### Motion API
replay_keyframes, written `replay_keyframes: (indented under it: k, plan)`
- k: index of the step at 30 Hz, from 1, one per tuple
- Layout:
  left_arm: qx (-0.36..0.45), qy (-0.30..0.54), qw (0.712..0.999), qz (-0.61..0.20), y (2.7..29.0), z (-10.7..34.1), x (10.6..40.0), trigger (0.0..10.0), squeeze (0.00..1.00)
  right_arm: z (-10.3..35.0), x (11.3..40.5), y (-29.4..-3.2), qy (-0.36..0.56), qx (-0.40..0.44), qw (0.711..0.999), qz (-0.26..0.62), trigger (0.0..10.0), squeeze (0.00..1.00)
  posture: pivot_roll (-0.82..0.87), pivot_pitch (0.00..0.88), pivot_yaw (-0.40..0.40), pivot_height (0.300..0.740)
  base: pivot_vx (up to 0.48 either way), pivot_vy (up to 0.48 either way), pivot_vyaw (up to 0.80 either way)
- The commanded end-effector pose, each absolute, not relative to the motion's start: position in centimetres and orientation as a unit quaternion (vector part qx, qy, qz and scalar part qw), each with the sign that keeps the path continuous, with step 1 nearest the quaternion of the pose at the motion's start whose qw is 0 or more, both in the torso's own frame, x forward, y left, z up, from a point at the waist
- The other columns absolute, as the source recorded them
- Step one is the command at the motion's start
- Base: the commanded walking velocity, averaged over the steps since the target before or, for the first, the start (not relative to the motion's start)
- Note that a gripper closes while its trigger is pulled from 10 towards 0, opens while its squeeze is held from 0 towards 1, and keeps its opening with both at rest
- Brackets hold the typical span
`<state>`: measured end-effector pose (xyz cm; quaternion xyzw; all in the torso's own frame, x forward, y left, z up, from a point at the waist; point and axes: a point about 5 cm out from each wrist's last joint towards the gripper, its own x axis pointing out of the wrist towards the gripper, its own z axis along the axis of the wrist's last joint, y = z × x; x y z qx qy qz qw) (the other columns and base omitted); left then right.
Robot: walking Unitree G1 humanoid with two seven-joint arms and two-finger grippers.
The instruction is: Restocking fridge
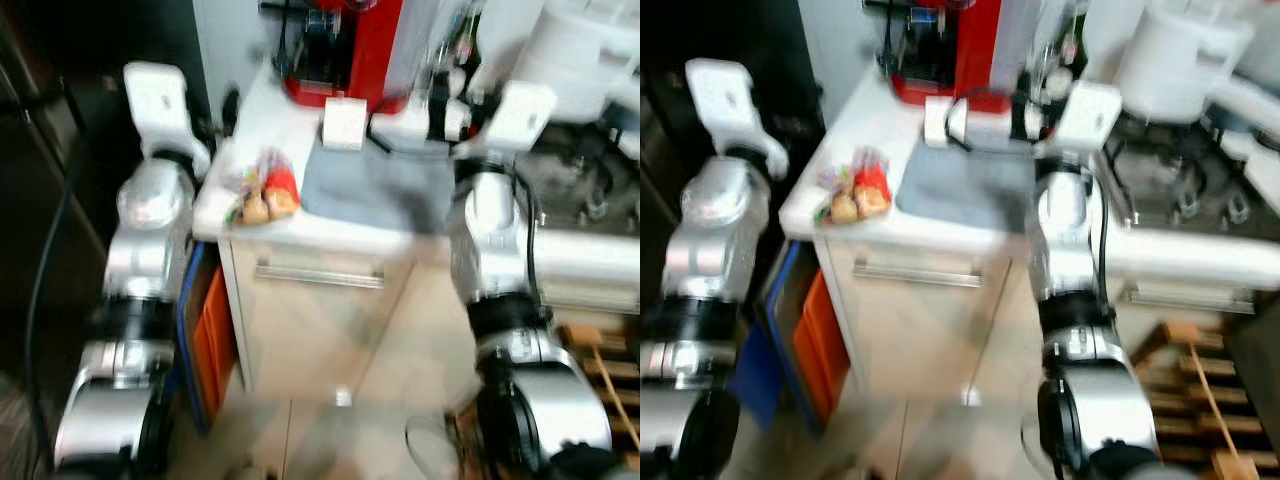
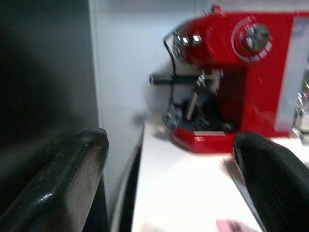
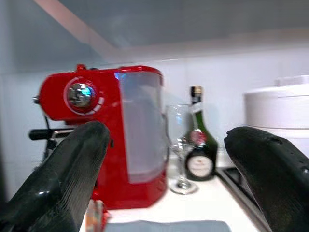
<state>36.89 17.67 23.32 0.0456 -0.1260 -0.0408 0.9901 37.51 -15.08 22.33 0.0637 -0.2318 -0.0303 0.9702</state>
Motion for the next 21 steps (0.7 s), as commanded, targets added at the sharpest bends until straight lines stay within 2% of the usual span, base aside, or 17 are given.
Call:
replay_keyframes:
  k: [1, 5, 12, 21]
  plan:
    - [0.04, -0.105, 0.993, -0.041, 18.1, 22.2, 36.5, 10.0, 0.0, 21.8, 37.0, -15.0, -0.226, 0.06, 0.972, -0.022, 10.0, 0.0, 0.02, 0.0, -0.038, 0.74, 0.0, 0.0, 0.0]
    - [0.018, -0.085, 0.995, -0.057, 17.0, 20.6, 35.5, 10.0, 0.0, 19.8, 35.9, -14.6, -0.204, 0.051, 0.978, -0.015, 10.0, 0.0, 0.01, 0.0, -0.039, 0.74, 0.0, 0.0, 0.0]
    - [0.031, -0.05, 0.993, -0.1, 15.2, 19.4, 35.1, 10.0, 0.0, 17.3, 34.0, -12.7, -0.169, 0.053, 0.984, 0.007, 10.0, 0.0, 0.0, 0.0, -0.043, 0.74, 0.0, 0.0, 0.0]
    - [-0.005, -0.02, 0.997, -0.076, 15.7, 18.5, 36.3, 10.0, 0.0, 17.1, 33.7, -12.6, -0.159, 0.054, 0.986, 0.006, 10.0, 0.0, -0.01, 0.0, -0.034, 0.74, 0.0, 0.0, 0.0]
